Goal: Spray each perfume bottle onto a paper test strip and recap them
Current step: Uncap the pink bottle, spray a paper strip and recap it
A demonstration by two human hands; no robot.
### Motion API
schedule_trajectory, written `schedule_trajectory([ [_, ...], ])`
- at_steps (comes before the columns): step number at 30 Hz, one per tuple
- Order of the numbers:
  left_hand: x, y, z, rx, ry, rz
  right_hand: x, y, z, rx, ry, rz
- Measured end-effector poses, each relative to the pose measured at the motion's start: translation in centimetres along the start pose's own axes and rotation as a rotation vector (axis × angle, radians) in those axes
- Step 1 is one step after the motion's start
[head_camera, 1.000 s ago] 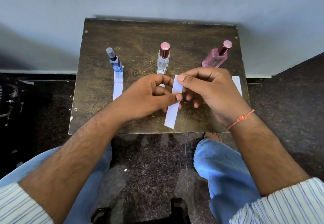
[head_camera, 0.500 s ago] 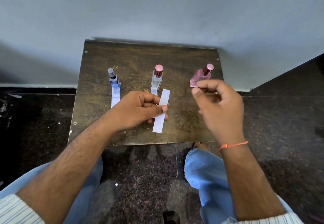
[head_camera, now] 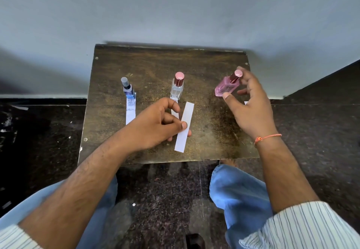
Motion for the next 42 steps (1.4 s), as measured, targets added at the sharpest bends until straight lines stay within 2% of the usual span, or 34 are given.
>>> schedule_trajectory([
  [7,0.2,0.9,0.2,0.017,-0.005,-0.129,0.2,-0.1,-0.3,-0.028,0.019,0.011],
  [10,0.2,1.1,0.5,-0.095,0.041,-0.193,0.3,0.0,-0.2,-0.048,0.029,0.004],
  [13,0.3,0.9,0.9,-0.210,0.112,-0.174,0.4,-0.1,-0.1,-0.063,0.001,0.006],
  [21,0.5,0.9,1.7,-0.371,0.210,-0.169,2.2,-3.0,-1.9,-0.218,-0.270,0.155],
  [24,0.7,1.6,1.3,-0.445,0.197,-0.193,3.5,-4.2,-3.1,-0.292,-0.397,0.188],
  [28,1.0,2.2,0.4,-0.402,0.133,-0.217,4.6,-4.9,-4.4,-0.334,-0.489,0.219],
  [35,0.8,1.9,0.2,-0.363,0.110,-0.274,5.2,-5.2,-5.0,-0.361,-0.500,0.212],
  [42,0.5,1.8,0.2,-0.408,0.144,-0.304,4.7,-5.8,-4.2,-0.430,-0.419,0.205],
])
Point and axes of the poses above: each hand's wrist, its own x-axis away from the middle knuckle, its own z-axis out of the back of the hand, y = z × x, the point moved 8 cm from there along -x, towards the middle knuckle, and after that the axes turned 4 degrees about y, right-handed, at the moved point
